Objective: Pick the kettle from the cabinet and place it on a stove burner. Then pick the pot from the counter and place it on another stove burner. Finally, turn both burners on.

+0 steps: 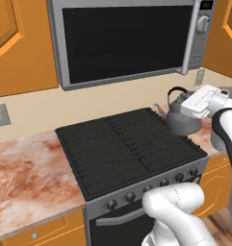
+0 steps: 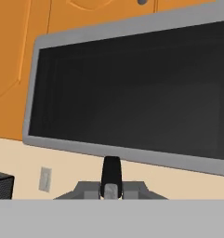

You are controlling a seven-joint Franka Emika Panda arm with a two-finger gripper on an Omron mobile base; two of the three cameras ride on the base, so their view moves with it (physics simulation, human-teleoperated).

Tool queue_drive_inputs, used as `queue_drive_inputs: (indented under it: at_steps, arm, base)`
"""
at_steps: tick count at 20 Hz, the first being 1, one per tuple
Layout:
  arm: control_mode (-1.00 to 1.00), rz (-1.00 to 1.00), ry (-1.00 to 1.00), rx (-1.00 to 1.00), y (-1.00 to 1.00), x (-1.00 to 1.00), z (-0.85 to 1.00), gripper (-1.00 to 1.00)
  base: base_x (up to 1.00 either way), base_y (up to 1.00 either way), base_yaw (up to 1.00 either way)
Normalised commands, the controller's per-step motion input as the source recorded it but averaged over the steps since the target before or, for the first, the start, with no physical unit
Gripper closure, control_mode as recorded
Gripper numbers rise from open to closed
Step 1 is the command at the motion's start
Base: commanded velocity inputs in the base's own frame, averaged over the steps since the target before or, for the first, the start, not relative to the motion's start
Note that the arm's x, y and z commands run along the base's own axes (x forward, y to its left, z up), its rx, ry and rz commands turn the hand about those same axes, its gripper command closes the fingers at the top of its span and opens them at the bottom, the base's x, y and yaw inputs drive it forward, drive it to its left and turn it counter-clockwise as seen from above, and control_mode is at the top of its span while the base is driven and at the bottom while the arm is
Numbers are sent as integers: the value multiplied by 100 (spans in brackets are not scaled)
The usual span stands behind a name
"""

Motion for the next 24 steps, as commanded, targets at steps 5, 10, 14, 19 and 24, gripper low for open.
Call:
queue_drive_inputs:
  at_steps: [5,10,14,19,24]
  arm:
    - [-100,11,0,0,-12,35,-13,100]
    - [-100,11,0,1,-3,29,-15,100]
    - [-100,10,0,2,0,18,-16,100]
    - [-100,10,0,2,0,23,-13,100]
    - [-100,8,0,1,0,34,-9,100]
  base:
    - [0,0,0]
    - [0,0,0]
    - [0,0,0]
    - [0,0,0]
    - [0,0,0]
